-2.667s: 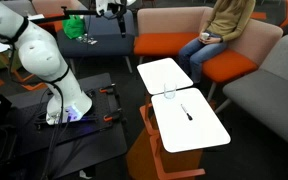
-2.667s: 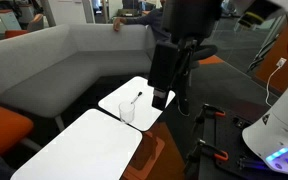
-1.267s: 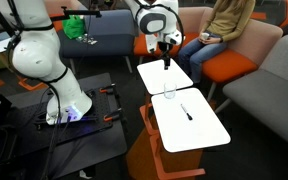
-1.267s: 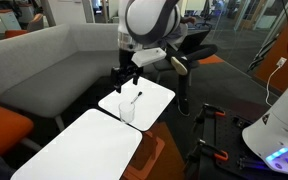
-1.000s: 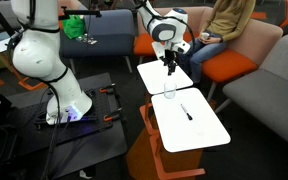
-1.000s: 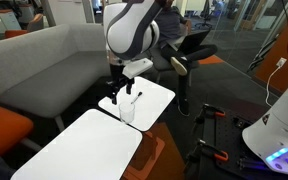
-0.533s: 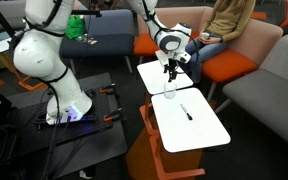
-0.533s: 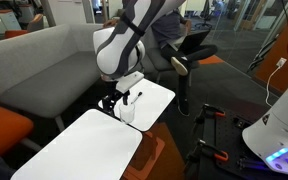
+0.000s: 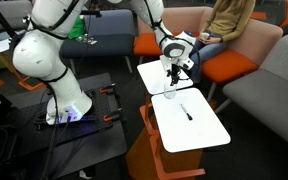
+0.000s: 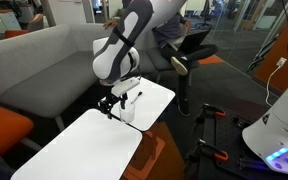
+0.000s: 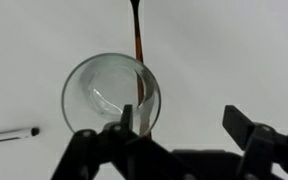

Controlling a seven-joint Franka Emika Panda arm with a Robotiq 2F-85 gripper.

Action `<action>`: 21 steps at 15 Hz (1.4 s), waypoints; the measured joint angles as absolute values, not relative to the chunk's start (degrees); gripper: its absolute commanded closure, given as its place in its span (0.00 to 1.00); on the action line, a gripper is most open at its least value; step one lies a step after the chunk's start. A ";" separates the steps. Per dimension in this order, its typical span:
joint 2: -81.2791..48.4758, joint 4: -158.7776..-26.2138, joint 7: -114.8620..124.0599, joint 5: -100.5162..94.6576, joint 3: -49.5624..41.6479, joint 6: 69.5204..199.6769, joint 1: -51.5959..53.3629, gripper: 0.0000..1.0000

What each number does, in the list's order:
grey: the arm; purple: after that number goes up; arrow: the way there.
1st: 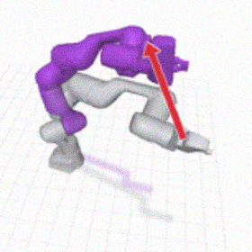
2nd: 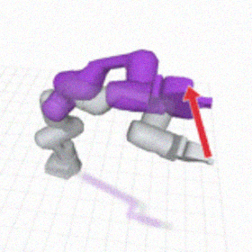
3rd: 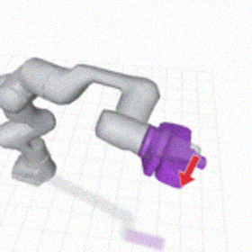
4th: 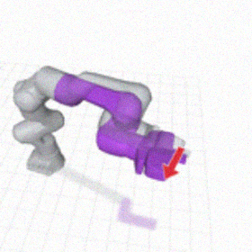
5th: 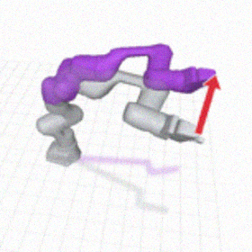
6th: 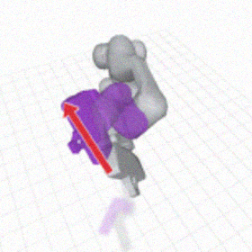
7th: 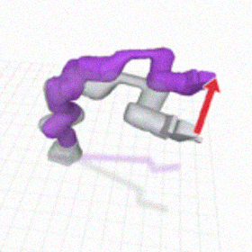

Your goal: Move the glass cup to the left

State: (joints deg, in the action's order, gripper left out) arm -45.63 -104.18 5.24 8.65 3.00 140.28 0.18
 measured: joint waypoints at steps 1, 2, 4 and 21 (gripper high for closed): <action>-46.23 -103.75 5.57 9.01 2.98 139.94 -0.08 0.33; -46.79 -103.37 5.95 9.36 2.97 139.76 -0.28 0.39; -47.54 -102.79 6.80 9.92 2.81 139.44 -0.38 0.55; -48.57 -100.47 16.06 9.86 0.18 135.73 2.11 0.98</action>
